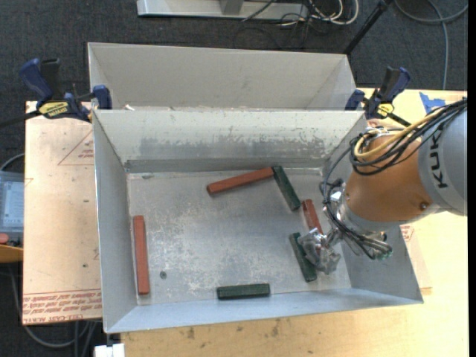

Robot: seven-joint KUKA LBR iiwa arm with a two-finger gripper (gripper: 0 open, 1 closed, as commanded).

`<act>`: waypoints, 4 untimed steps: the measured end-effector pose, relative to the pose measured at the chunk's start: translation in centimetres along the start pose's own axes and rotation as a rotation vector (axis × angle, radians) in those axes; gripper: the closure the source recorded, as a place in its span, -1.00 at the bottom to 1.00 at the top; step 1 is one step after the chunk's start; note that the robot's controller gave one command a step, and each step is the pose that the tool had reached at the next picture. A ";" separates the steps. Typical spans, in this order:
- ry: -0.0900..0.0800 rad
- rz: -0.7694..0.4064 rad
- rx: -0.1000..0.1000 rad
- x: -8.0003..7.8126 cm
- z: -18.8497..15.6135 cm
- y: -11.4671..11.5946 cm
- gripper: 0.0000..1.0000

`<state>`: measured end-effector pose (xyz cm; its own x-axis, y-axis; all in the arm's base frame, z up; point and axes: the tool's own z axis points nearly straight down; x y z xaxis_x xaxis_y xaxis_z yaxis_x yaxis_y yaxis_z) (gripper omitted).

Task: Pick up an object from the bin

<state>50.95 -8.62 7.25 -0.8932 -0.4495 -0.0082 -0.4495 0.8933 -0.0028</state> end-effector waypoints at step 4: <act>0.005 0.093 -0.002 -2.2 0.0 -1.9 -1.00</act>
Offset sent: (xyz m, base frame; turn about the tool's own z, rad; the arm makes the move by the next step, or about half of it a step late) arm 0.0000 0.0000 0.0000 0.0000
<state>53.80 -9.34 7.24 -0.9310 -0.3649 -0.0033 -0.3649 0.9310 -0.0001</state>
